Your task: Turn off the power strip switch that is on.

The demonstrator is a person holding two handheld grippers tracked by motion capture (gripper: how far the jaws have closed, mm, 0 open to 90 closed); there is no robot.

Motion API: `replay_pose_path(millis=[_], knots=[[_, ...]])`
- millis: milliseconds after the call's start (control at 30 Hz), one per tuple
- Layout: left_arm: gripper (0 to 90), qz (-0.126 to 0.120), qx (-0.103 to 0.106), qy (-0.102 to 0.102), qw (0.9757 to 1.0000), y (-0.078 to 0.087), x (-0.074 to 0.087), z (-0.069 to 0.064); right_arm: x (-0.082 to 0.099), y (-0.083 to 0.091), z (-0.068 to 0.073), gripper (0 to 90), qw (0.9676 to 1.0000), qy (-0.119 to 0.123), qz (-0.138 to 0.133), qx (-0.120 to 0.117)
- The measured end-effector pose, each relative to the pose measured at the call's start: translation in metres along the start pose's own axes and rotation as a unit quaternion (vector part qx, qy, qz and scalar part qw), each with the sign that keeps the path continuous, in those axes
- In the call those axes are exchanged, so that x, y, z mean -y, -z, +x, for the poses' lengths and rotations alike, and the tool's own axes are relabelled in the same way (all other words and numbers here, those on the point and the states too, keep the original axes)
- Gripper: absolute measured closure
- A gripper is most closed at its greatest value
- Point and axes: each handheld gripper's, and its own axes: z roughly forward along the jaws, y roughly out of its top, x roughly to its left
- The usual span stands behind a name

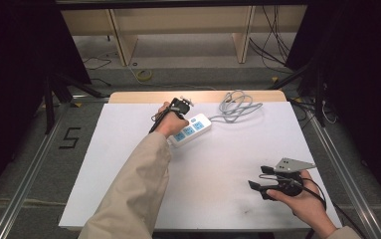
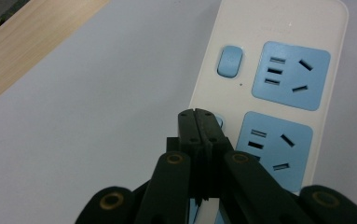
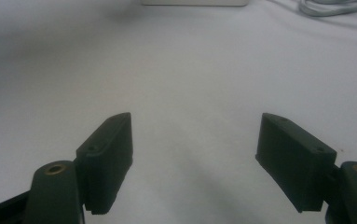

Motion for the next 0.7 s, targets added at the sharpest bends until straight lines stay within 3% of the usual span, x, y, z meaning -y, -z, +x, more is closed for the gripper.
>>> replay_pose_path(millis=[267, 700], knots=[[90.0, -0.015, 0.004, -0.001, 0.9999, 0.002, -0.002, -0.005, 0.0, 0.0, -0.001, 27.3, 1.0, 0.0, 0.0, 0.0], [90.0, -0.026, 0.002, 0.001, 0.9997, 0.017, 0.0, 0.002, 0.0, 0.0, 0.0, 27.3, 1.0, -0.001, 0.0, -0.001]])
